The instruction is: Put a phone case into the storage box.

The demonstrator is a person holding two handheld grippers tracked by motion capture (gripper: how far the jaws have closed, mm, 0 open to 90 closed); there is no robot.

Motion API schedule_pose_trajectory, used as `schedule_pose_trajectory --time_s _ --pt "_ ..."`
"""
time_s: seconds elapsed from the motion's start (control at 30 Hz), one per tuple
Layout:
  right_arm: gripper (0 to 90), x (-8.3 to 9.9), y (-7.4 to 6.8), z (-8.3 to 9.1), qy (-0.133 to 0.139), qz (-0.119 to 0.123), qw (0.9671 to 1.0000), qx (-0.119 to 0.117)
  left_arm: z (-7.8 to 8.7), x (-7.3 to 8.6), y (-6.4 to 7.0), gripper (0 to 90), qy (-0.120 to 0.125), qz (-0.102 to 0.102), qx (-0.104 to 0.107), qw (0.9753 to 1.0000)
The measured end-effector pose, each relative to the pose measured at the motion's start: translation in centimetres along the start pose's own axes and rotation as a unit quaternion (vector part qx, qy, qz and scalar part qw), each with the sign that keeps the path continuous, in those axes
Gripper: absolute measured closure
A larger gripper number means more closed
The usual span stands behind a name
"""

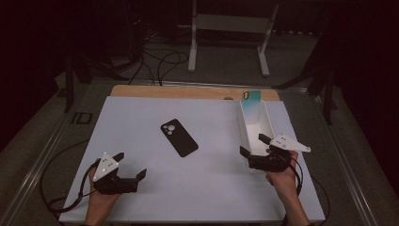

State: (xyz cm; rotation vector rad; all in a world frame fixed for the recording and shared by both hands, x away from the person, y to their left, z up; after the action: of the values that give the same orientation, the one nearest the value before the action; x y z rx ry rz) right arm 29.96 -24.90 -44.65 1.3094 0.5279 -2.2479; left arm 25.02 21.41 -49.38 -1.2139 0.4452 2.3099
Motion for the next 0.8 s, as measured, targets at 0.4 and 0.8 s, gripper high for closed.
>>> schedule_pose_trajectory --time_s 0.4,0.8 --pt "8.8 2.5 -0.9 1.0 0.025 0.015 0.9995 -0.012 0.1 0.0 0.0 0.0 0.002 -0.003 0.000 1.0000" --pt "8.7 4.6 -1.6 2.2 0.034 0.037 0.9981 -0.035 0.4 -0.1 -0.1 0.0 0.013 -0.003 -0.004 0.9999"
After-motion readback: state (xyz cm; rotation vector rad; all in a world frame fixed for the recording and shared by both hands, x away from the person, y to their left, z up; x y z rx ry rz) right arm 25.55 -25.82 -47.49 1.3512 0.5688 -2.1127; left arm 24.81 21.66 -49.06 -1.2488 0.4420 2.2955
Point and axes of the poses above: each handheld gripper's, and its own axes: z roughly backward along the jaws, x roughly out of its underside, y roughly to its right, the point moved 2 cm from there along -z, roughly forward along the jaws, and after that the axes turned 7 degrees about -y, right-handed, at the moved point
